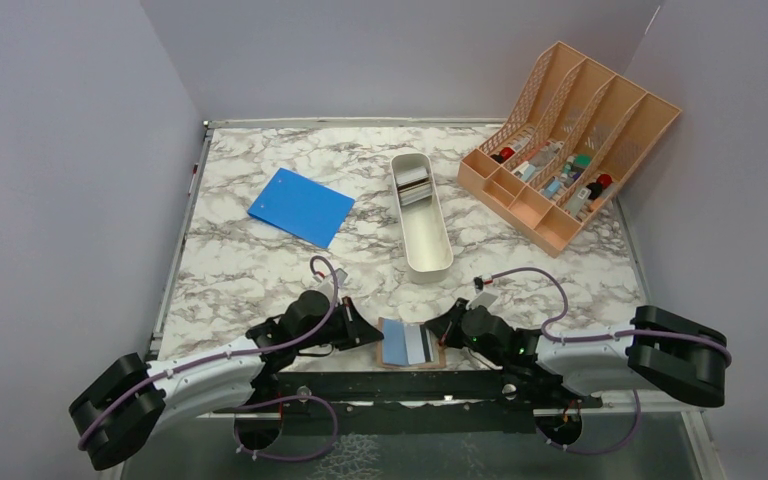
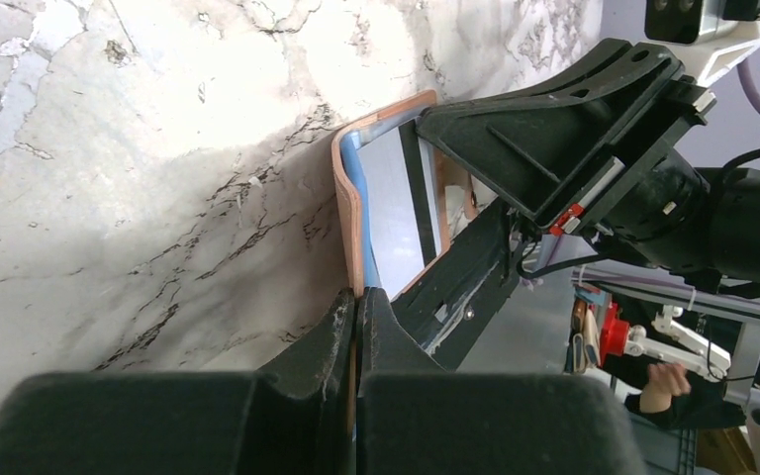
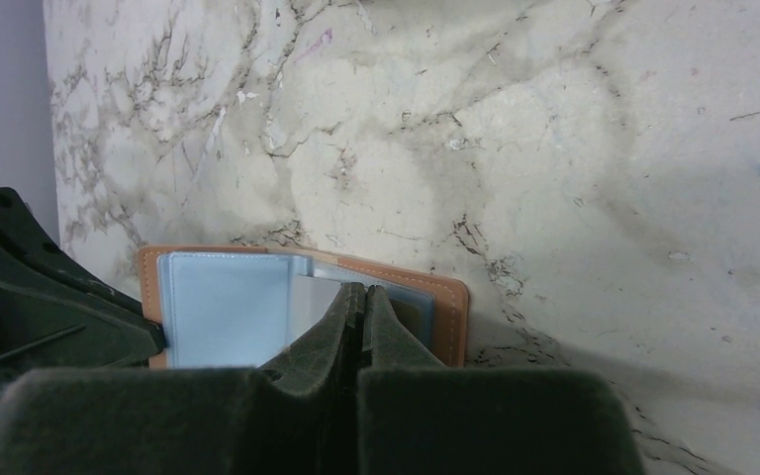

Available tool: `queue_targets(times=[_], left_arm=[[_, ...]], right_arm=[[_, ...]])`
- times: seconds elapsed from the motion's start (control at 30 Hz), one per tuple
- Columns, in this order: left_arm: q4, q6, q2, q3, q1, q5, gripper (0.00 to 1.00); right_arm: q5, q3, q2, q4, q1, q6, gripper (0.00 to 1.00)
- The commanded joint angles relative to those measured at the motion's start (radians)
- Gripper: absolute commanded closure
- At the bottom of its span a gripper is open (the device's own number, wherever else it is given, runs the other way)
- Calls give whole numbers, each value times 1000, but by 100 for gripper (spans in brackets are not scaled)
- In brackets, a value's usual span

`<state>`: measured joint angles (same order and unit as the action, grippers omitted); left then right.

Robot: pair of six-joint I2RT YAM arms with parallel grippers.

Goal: Put the credit cards into the card holder
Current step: Insert the credit card into the card holder.

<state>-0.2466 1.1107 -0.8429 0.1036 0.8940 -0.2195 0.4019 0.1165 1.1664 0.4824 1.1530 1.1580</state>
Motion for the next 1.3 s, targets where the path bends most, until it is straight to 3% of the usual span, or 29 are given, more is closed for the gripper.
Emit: queue_targets(times=[0.0, 0.47, 0.83, 1.0, 1.27], left_arm=[[-45, -9, -50, -13, 0, -2, 100], [-7, -27, -60, -1, 0, 31, 100], [-20, -6, -75, 0, 0, 35, 100], [-13, -2, -84, -2, -1, 45, 100], [-27, 6, -99, -12, 0, 51, 100]], right_arm=[[-14, 1, 32, 16, 8, -20, 99], [-29, 19, 78, 68, 7, -41, 99], [-68, 53, 190, 151, 8, 74, 99], [-93, 136, 160, -44, 8, 48, 78], [-78, 157, -34, -361, 8, -30, 51]])
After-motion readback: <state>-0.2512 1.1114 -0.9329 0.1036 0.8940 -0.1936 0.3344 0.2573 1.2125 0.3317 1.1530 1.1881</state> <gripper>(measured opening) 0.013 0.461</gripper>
